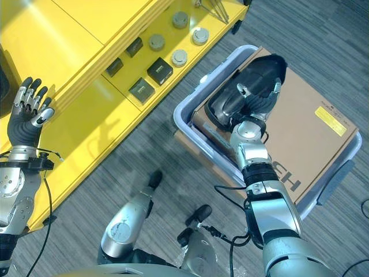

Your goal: Move parts from the plastic box to the shelf.

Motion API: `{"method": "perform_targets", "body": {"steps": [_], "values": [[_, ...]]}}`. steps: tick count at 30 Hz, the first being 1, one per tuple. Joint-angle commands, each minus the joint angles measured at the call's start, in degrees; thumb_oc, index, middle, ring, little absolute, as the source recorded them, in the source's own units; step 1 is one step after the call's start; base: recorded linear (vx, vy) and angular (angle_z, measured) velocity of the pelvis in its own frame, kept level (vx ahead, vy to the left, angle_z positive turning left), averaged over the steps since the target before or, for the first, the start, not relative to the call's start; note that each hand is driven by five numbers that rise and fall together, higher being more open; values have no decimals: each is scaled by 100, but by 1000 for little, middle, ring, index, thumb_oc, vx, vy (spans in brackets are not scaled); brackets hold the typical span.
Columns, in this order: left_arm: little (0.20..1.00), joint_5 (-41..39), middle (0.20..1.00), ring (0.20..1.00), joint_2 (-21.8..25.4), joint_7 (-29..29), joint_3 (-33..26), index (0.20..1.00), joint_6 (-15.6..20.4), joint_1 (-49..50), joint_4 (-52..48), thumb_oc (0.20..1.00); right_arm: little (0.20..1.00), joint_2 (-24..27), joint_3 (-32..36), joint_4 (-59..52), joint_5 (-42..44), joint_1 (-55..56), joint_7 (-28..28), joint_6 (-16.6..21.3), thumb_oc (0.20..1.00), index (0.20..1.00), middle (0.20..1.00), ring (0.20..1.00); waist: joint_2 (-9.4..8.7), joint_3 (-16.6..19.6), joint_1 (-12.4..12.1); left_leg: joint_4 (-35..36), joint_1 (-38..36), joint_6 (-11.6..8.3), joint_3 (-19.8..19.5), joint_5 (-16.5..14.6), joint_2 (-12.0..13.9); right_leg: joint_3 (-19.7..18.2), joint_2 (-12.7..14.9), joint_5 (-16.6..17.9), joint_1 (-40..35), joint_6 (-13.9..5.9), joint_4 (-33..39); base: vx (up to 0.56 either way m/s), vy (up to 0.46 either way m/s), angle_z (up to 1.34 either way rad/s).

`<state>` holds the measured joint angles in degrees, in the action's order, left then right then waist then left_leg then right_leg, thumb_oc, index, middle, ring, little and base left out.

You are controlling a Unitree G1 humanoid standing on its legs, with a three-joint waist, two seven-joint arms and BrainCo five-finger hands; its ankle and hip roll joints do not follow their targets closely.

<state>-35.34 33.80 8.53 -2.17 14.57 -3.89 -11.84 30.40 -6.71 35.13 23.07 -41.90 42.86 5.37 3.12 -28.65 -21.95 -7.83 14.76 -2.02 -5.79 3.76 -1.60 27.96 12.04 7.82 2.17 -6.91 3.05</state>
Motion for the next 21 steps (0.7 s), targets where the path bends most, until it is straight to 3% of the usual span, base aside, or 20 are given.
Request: {"method": "perform_targets", "body": {"steps": [1, 10, 21], "values": [[1000, -162, 1000, 1000, 153, -167, -85, 1000, 564, 157, -239, 1000, 1000, 516, -340, -412, -261, 51, 586, 384, 1000, 1000, 1000, 1000, 21, 327, 109, -187, 360, -10, 79, -164, -98, -152, -17, -506, 44, -122, -422, -5, 24, 8], [1000, -316, 1000, 1000, 236, -244, -184, 1000, 638, 353, -314, 1000, 1000, 919, -39, -529, -368, 236, 819, 428, 1000, 1000, 1000, 1000, -62, 293, 132, -149, 304, 16, 154, -214, -74, -208, -49, -441, 43, -155, -326, -1, 3, 0], [1000, -405, 1000, 1000, 322, -299, -202, 1000, 624, 271, -272, 1000, 1000, 962, -119, -100, -76, 94, 416, 159, 1000, 1000, 1000, 1000, -47, 242, 89, -22, 246, 32, 188, -200, -86, -159, -25, -383, 51, -192, -256, -1, 5, -1]]}}
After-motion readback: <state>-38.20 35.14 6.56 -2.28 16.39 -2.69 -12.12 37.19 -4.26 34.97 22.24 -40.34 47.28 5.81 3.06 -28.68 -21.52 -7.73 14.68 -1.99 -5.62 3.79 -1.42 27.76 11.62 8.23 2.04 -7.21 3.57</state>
